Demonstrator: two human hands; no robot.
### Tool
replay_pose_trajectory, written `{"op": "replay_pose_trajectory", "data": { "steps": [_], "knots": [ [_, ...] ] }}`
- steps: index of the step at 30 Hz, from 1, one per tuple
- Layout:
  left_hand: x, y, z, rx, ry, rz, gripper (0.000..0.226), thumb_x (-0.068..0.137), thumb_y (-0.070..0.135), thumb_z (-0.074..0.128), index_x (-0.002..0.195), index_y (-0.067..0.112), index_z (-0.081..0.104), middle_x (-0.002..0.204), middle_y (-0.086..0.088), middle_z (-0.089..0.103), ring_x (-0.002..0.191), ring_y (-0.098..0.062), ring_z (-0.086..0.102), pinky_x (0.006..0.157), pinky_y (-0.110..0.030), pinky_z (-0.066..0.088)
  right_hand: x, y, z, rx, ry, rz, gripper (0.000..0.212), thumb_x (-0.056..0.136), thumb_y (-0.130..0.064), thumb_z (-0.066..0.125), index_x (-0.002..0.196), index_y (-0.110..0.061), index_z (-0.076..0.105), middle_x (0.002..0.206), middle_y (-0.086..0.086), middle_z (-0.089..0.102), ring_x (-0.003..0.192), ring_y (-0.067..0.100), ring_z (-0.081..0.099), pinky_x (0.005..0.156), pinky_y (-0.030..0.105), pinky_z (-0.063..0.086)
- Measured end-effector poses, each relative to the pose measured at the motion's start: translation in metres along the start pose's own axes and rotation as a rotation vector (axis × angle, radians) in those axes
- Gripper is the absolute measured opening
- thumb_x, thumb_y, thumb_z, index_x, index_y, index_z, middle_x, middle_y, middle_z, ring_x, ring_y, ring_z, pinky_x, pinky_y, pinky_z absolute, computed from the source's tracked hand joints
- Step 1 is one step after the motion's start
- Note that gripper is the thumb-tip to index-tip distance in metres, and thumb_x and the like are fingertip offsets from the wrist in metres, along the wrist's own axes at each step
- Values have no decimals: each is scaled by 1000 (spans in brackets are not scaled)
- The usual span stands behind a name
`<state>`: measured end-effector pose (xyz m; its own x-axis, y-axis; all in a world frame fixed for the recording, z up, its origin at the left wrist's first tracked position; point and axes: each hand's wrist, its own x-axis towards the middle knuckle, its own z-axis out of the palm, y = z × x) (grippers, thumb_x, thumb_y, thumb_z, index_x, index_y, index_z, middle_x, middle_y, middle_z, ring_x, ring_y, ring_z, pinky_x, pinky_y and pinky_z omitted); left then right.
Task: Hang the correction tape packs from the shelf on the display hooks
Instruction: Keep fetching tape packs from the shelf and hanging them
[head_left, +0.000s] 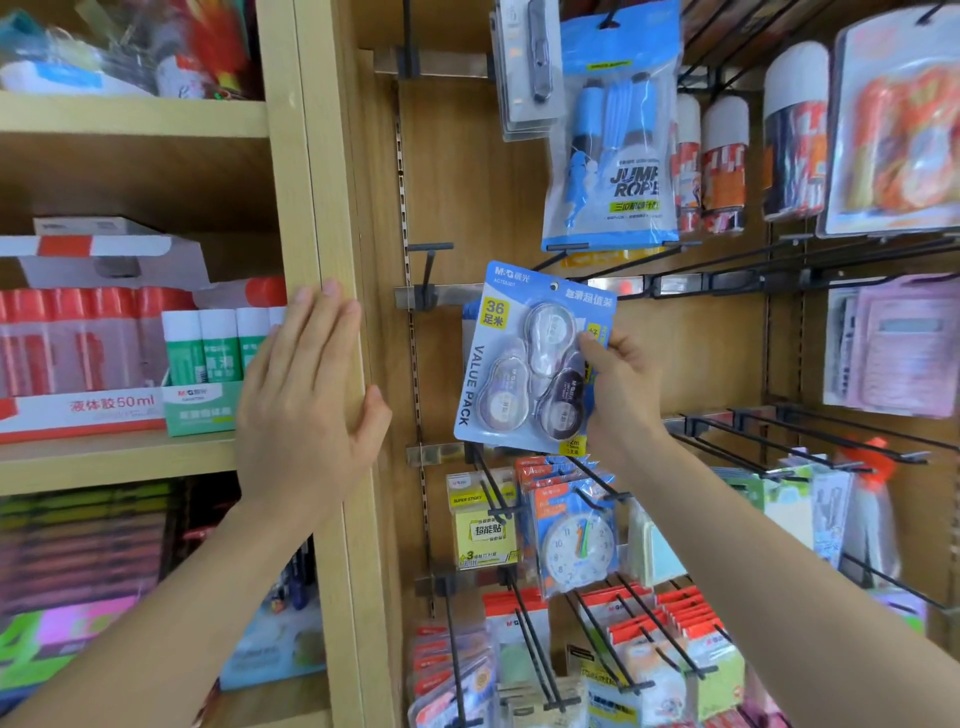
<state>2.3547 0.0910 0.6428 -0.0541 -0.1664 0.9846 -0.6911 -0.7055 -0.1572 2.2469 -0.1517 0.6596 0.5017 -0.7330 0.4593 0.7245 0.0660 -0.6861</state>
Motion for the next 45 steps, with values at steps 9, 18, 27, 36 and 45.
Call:
{"op": "replay_pose_trajectory", "data": {
  "steps": [9, 18, 27, 36, 45],
  "knots": [
    [-1, 1, 0, -5, 23, -2, 67, 92, 26, 57, 153, 7, 39, 164, -8, 31, 155, -21, 21, 121, -44, 28, -5, 14, 10, 18, 42, 97, 11, 99, -13, 58, 88, -16, 60, 80, 2, 72, 82, 26, 68, 82, 53, 56],
    [-2, 0, 1, 2, 12, 1, 65, 94, 28, 55, 154, 8, 38, 164, -8, 30, 155, -21, 20, 121, -42, 24, 5, 20, 1, -361, 157, -132, 22, 95, -20, 64, 113, -12, 54, 101, 4, 65, 75, 2, 63, 71, 25, 55],
    [-3, 1, 0, -5, 8, -12, 66, 94, 28, 56, 154, 9, 37, 164, -7, 30, 155, -21, 20, 121, -43, 25, -18, 28, -8, -1203, -28, -846, 53, 83, -32, 71, 132, -24, 53, 153, 7, 34, 139, 30, 30, 109, 44, 29],
    [-3, 1, 1, -20, -1, -21, 66, 93, 28, 56, 154, 10, 38, 164, -7, 30, 155, -21, 19, 121, -43, 25, -7, 47, 5, -1601, -231, -746, 78, 88, -49, 66, 153, -30, 28, 167, 9, 1, 152, 40, 8, 115, 55, 32],
    [-3, 2, -3, -34, -47, -48, 66, 95, 28, 58, 155, 12, 36, 166, -6, 27, 156, -20, 17, 121, -43, 24, -15, 15, 1, -1711, -384, -627, 83, 86, -64, 58, 155, -34, 22, 167, 4, -6, 151, 40, 3, 118, 55, 23]
  ]
}}
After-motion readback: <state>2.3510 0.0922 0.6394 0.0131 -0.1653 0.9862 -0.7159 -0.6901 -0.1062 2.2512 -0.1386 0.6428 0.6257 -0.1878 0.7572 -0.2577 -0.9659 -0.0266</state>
